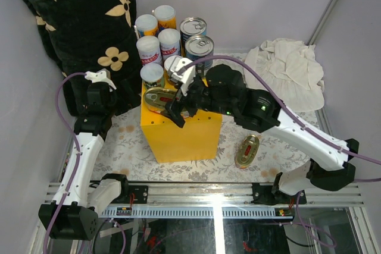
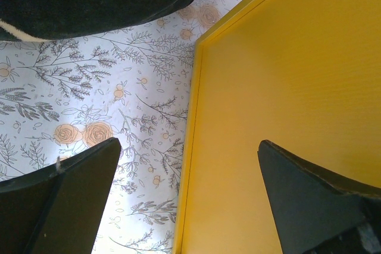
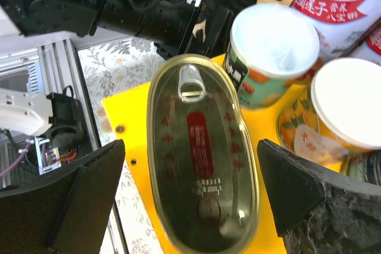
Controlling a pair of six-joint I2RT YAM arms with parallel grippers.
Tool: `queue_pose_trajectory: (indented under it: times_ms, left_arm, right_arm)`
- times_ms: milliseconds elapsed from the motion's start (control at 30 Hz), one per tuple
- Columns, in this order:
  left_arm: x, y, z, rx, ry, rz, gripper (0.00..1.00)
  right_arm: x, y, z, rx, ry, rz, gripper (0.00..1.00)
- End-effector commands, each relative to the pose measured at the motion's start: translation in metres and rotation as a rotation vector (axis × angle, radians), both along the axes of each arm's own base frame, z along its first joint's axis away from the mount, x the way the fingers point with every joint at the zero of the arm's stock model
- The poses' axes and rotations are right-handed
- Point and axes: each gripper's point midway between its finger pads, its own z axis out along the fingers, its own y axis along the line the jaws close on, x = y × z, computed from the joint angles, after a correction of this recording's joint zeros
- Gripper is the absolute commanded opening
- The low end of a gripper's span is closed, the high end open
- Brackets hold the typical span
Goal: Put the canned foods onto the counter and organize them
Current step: Place the canned food on the counter.
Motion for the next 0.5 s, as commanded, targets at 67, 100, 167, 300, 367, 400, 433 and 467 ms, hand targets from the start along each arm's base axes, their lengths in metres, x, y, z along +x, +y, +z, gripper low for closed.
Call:
queue_pose_trajectory:
  times_ms: [67, 100, 167, 300, 367, 400, 433, 467]
  left_arm:
    - [0.002, 0.004, 0.01, 0.016, -0.046, 0.0, 1.0]
    - [0.002, 0.003, 0.01, 0.016, -0.046, -0.003, 1.0]
    - [0.002, 0.003, 0.01, 0.016, -0.046, -0.001, 1.0]
    - [0.002, 0.003, 0.009, 0.014, -0.044, -0.003, 1.0]
    - [0.002, 0.003, 0.009, 0.014, -0.044, -0.003, 1.0]
    - [0.002, 0.003, 0.009, 0.013, -0.043, -0.003, 1.0]
    - [0.002, 0.003, 0.009, 0.012, -0.042, -0.004, 1.0]
    - [0.002, 0.002, 0.008, 0.012, -0.04, -0.004, 1.0]
  right_arm:
    - [0.0, -0.044, 0.041, 0.139, -0.058, 0.025, 0.99]
    - [0.002, -0.05, 0.039, 0.14, -0.058, 0.022, 0.99]
    - [0.002, -0.053, 0.034, 0.128, -0.053, 0.035, 1.0]
    - [-0.001, -0.052, 0.017, 0.075, -0.04, 0.079, 1.0]
    - [-0.004, -0.048, 0.007, 0.046, -0.034, 0.115, 1.0]
    - [-0.005, -0.047, 0.003, 0.035, -0.03, 0.125, 1.0]
    - [-0.004, -0.046, -0.002, 0.023, -0.026, 0.129, 1.0]
    - [-0.003, -0.045, -0.005, 0.015, -0.026, 0.127, 1.0]
